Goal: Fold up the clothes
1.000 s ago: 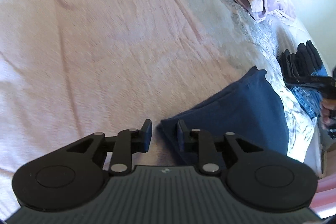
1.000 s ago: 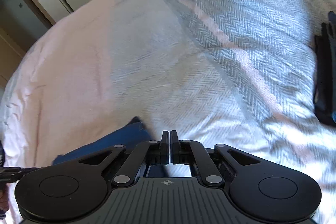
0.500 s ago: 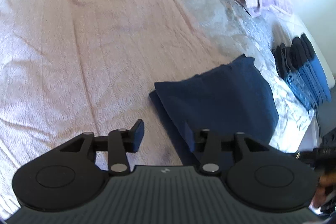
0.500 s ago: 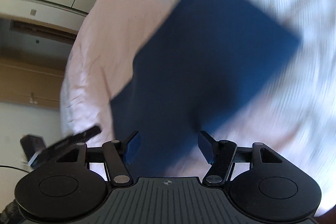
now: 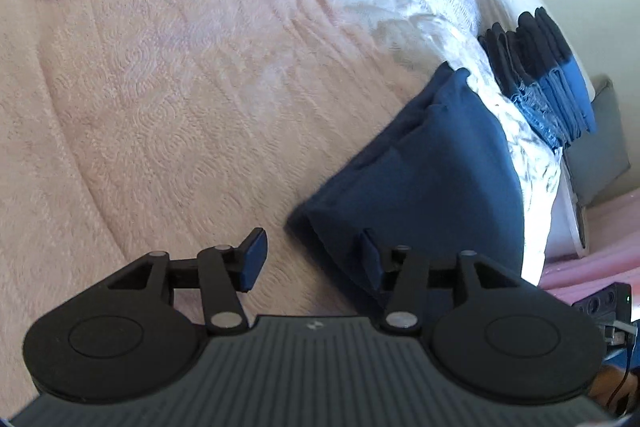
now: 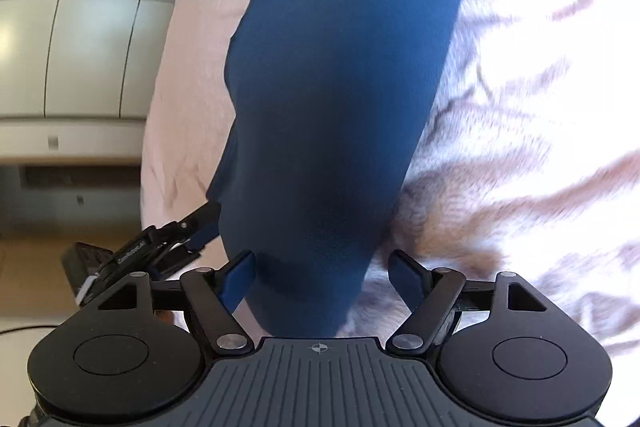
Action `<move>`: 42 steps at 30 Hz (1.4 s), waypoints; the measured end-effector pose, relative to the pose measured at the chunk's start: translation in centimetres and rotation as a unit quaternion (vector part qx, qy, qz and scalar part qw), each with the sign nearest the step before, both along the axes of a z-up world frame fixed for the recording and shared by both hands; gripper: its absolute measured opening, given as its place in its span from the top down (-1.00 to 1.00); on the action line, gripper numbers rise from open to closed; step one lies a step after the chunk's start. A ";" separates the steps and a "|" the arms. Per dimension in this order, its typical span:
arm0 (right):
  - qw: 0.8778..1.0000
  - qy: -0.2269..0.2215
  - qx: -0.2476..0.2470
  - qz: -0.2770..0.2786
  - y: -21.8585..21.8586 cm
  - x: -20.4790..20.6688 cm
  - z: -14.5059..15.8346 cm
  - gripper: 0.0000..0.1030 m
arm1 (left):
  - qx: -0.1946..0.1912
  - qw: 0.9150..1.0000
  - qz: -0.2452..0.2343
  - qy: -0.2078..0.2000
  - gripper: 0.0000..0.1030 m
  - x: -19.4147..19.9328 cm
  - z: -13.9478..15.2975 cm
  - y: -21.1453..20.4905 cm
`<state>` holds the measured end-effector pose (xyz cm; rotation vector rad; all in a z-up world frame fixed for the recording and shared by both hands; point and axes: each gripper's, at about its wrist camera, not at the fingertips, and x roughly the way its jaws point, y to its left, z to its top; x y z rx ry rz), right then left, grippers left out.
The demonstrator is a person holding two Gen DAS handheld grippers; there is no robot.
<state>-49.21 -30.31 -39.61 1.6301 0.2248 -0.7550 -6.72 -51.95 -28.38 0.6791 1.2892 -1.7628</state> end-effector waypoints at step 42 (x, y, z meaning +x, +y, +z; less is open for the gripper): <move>0.989 -0.049 -0.118 -0.076 -14.6 -16.5 -1.4 0.84 | -0.071 0.962 -0.242 -0.105 -0.25 -24.8 2.2 -16.3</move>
